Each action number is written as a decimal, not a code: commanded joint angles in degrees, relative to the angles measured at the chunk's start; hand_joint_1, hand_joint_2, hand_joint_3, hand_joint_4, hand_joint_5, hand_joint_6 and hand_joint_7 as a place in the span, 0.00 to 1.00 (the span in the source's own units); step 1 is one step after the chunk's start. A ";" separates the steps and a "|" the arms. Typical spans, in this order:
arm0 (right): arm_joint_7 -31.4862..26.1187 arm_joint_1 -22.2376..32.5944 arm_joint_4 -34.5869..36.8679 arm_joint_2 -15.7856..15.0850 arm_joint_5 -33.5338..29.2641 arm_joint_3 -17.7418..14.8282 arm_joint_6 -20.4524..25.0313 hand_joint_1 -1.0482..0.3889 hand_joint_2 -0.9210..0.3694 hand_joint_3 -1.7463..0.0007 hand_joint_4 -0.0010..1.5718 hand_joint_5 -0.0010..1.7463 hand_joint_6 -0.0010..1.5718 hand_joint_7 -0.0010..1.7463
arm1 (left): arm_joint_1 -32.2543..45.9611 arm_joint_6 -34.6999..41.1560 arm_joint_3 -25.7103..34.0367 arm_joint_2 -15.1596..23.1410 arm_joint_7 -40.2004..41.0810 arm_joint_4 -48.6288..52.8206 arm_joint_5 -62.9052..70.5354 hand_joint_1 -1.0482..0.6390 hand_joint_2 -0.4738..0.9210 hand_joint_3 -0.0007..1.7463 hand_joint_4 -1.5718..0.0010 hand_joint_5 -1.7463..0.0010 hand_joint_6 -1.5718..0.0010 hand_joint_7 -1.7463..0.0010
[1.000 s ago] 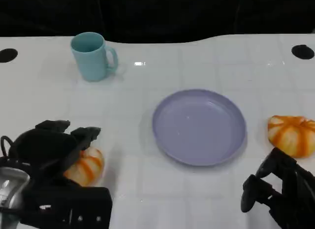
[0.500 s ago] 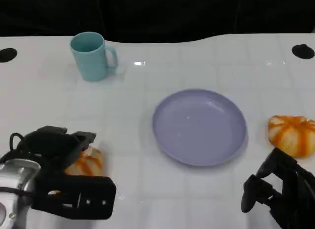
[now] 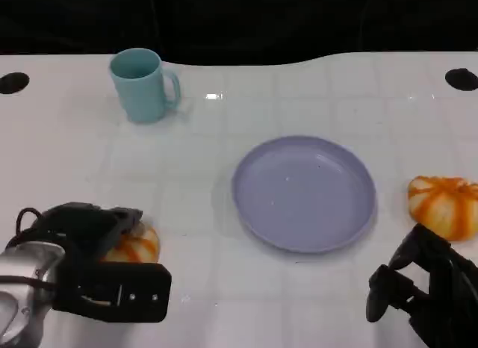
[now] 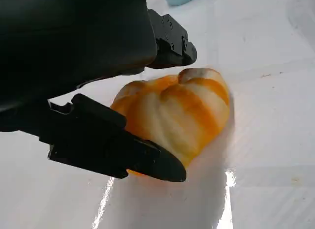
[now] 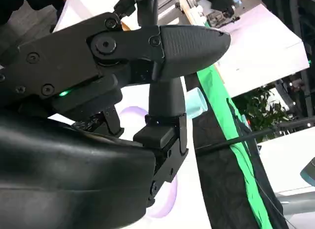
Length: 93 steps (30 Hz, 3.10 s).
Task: Grasp the bread from the table and place it into the plate.
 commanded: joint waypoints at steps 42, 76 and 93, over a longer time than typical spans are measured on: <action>-0.06 -0.47 -0.07 -0.25 -0.34 0.12 -0.31 0.33 0.00 0.74 0.47 1.00 0.34 0.94 | -1.75 -15.42 4.67 -2.23 29.69 10.42 -15.24 0.50 0.81 0.54 0.46 0.00 0.58 0.00; 0.81 -0.56 1.25 -0.35 -0.70 -0.27 -1.06 0.32 0.00 0.75 0.48 1.00 0.35 0.94 | -18.94 -21.11 1.43 -13.94 27.14 18.67 -17.01 0.51 0.69 0.70 0.45 0.00 0.55 0.00; 0.96 -0.13 1.81 0.31 -0.69 -0.03 -1.44 0.33 0.00 0.77 0.48 1.00 0.36 0.93 | -27.53 -23.76 -4.15 -20.81 28.51 28.83 -15.08 0.49 0.71 0.70 0.43 0.00 0.55 0.00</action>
